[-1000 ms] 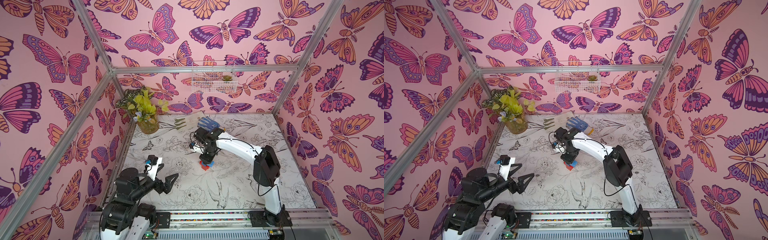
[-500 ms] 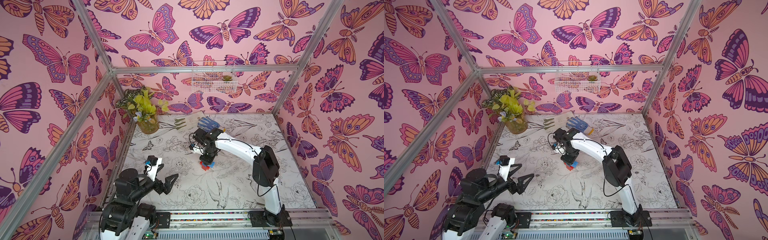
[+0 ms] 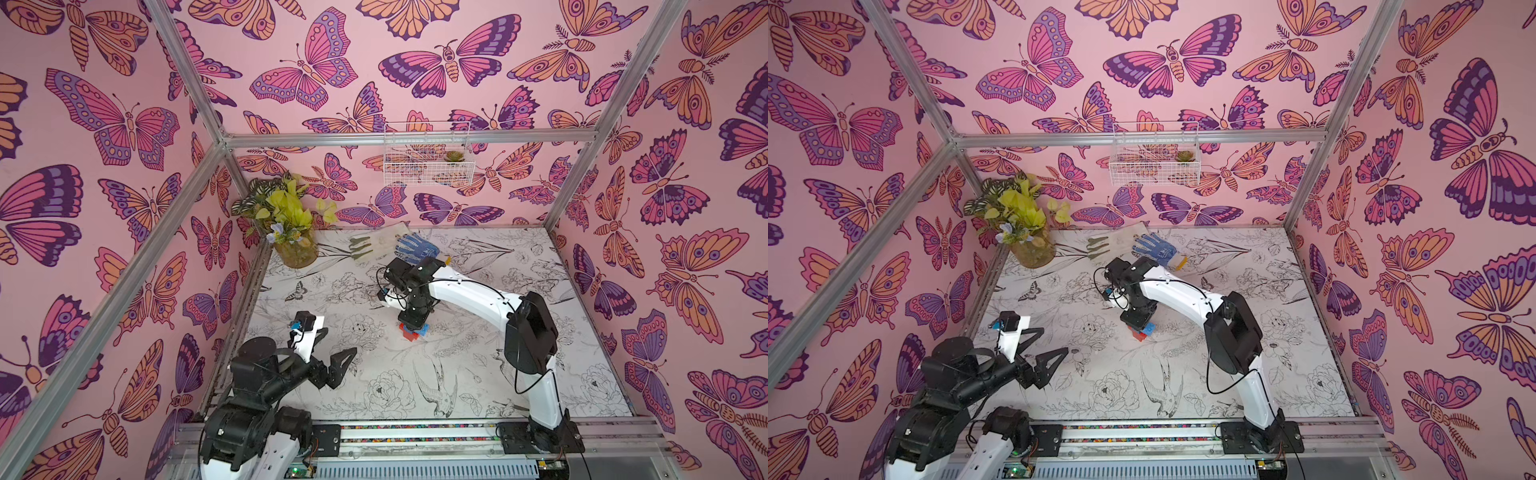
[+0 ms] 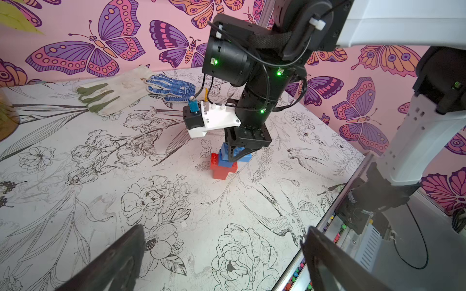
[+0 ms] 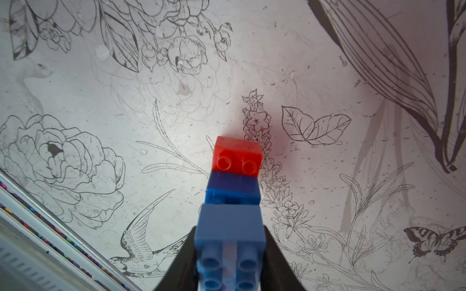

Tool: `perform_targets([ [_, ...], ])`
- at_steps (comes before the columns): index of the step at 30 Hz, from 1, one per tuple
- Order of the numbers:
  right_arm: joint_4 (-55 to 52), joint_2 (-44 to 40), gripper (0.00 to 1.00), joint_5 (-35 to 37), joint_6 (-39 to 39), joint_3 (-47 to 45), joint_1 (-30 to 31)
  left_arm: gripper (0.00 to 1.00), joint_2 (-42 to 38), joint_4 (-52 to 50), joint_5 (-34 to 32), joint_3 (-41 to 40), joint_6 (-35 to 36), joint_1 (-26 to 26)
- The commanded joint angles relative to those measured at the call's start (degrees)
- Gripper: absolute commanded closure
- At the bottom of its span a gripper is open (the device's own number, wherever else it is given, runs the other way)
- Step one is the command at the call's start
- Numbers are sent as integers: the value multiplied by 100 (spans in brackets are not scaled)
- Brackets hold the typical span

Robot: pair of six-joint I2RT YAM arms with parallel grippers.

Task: Assemble the letter f with lego
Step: Assemble the lego brick with the lego brick.

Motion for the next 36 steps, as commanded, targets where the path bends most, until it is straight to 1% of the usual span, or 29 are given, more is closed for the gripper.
perform_targets([
  [1,-145,81,84,-23,89,70,85,1,-63,89,63,-80,0,-32],
  [23,-317,-158,86,34,78,259,80,1,-55,89,61,-81,4,-40],
  [36,-251,31,86,-6,-8,264,27,1,-45,87,43,-81,-3,-40],
])
